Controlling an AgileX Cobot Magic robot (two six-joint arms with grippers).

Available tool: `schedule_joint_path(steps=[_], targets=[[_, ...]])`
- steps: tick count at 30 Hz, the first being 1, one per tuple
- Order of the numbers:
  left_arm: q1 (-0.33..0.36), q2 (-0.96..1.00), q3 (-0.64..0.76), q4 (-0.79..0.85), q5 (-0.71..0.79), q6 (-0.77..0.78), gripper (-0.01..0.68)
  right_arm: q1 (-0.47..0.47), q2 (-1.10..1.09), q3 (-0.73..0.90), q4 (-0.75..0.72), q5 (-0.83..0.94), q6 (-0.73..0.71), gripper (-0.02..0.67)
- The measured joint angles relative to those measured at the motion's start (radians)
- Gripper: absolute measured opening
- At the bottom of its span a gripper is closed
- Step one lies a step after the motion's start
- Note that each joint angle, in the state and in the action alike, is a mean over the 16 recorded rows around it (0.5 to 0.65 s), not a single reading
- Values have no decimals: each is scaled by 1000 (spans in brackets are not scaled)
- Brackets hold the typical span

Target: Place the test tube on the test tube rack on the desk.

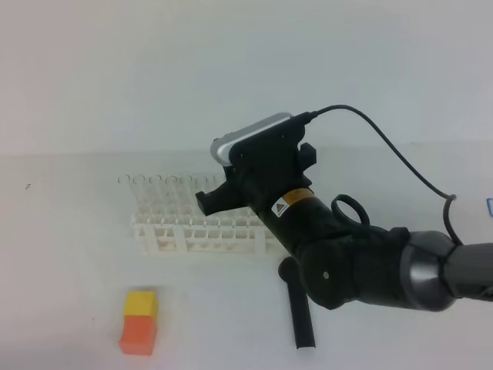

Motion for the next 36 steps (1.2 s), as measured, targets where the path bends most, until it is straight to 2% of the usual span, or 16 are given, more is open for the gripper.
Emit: schedule_joint_path(steps=[36], targets=[[0, 2, 0, 0, 1, 0, -1, 1, 86, 5, 50, -85, 19, 124]])
